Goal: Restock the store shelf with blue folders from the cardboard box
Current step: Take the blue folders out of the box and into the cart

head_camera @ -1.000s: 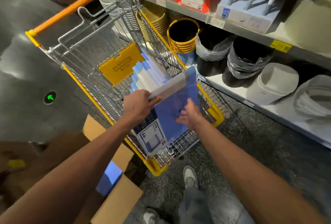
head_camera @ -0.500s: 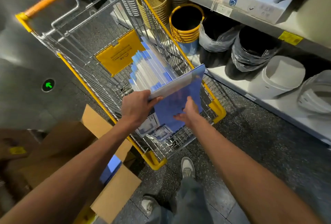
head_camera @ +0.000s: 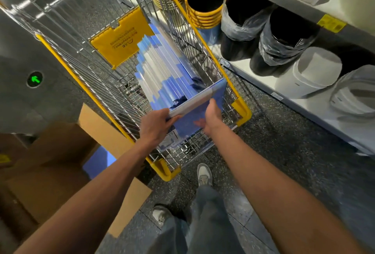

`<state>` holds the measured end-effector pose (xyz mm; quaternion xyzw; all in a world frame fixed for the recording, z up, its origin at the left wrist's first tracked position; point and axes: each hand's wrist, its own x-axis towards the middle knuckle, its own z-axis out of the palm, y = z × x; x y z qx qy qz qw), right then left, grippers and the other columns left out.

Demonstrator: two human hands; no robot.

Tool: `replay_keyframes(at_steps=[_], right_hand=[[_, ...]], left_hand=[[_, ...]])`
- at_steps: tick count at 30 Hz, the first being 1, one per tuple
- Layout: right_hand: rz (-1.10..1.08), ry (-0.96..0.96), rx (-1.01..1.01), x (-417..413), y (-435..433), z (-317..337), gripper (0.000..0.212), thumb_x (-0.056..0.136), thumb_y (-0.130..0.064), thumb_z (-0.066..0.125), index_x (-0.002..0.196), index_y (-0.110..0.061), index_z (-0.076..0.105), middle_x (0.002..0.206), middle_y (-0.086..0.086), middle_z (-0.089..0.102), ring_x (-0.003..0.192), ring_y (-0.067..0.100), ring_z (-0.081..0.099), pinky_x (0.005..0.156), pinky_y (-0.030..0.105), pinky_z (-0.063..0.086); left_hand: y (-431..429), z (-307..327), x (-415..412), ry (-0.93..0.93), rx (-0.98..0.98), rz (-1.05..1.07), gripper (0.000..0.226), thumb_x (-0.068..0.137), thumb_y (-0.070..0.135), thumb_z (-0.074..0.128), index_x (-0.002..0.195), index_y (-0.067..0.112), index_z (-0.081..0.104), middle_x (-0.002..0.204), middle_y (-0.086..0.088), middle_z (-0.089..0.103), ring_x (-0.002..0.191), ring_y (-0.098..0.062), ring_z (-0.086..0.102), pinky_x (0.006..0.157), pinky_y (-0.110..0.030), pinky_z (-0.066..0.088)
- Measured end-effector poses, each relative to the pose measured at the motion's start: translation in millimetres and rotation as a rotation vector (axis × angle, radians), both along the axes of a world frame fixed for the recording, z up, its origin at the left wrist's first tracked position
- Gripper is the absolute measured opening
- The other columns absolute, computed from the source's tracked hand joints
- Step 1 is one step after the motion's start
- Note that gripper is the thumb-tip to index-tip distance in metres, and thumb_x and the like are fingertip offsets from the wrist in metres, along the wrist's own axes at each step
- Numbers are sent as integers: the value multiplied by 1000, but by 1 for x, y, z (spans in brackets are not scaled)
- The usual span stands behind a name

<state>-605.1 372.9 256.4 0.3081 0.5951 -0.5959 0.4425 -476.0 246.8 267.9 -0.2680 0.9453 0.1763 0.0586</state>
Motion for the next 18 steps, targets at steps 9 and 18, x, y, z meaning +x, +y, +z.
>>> replay_keyframes(at_steps=[9, 18], right_hand=[[-29, -27, -38, -4, 8, -29, 54, 106, -49, 34, 149, -16, 37, 141, 12, 50, 120, 39, 59, 85, 44, 55], [-12, 2, 15, -7, 1, -45, 51, 105, -42, 44, 140, -6, 48, 132, 19, 58, 85, 28, 68, 63, 30, 58]], left_hand=[[11, -51, 3, 4, 112, -42, 40, 94, 50, 64, 76, 15, 59, 60, 4, 53, 50, -16, 50, 49, -25, 30], [10, -48, 1, -277, -226, -174, 43, 99, 56, 52, 78, 21, 65, 58, 8, 56, 50, -13, 56, 69, -29, 50]])
